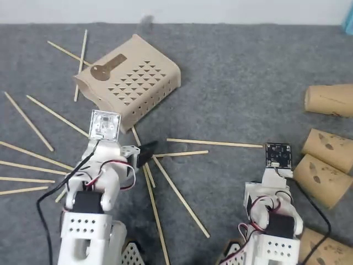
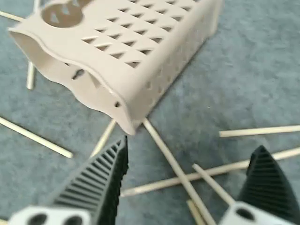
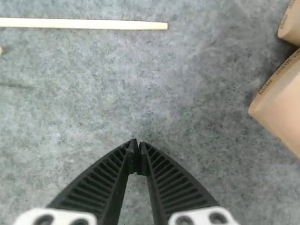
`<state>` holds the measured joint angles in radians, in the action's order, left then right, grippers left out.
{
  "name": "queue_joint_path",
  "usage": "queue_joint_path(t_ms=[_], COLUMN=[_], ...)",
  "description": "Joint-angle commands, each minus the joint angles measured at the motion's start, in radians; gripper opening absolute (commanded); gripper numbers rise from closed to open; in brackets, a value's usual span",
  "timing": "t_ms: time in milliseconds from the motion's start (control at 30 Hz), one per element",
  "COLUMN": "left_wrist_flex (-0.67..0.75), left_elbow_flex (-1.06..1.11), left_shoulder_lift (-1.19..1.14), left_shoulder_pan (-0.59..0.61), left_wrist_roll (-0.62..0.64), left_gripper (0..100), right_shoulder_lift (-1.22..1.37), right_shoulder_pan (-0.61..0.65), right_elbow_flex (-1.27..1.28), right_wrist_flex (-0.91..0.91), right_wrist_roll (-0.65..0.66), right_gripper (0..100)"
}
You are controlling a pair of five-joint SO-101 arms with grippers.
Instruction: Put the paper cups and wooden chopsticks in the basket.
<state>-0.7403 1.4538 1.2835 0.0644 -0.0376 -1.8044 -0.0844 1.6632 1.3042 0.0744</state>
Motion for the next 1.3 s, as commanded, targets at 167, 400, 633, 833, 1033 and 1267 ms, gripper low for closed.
queue_joint_path(t_ms=[167, 400, 633, 833, 1033, 1267], left_wrist_flex=[0.245, 0.305, 0.356, 0.551, 0.876, 0.976], left_elbow_flex=[0.108, 0.108, -0.022, -0.116, -0.14, -0.173], left_shoulder_lift=[0.018, 0.002, -0.272, -0.588, -0.861, -0.947], left_shoulder_pan=[0.026, 0.012, 0.015, 0.017, 0.018, 0.006], left_wrist_roll=[-0.075, -0.071, -0.04, 0.025, 0.118, 0.127], left_gripper=[33, 33, 33, 34, 33, 33], right_shoulder_lift=[-0.01, -0.01, -0.01, -0.01, -0.01, -0.01], right_shoulder_pan=[-0.012, -0.012, -0.012, -0.012, -0.012, -0.012], right_elbow_flex=[0.018, 0.018, 0.018, 0.018, 0.018, 0.018], right_wrist_flex=[0.007, 0.007, 0.007, 0.007, 0.007, 0.007], right_wrist_roll=[0.012, 0.012, 0.012, 0.012, 0.012, 0.012], right_gripper=[0.8, 0.8, 0.8, 0.8, 0.8, 0.8])
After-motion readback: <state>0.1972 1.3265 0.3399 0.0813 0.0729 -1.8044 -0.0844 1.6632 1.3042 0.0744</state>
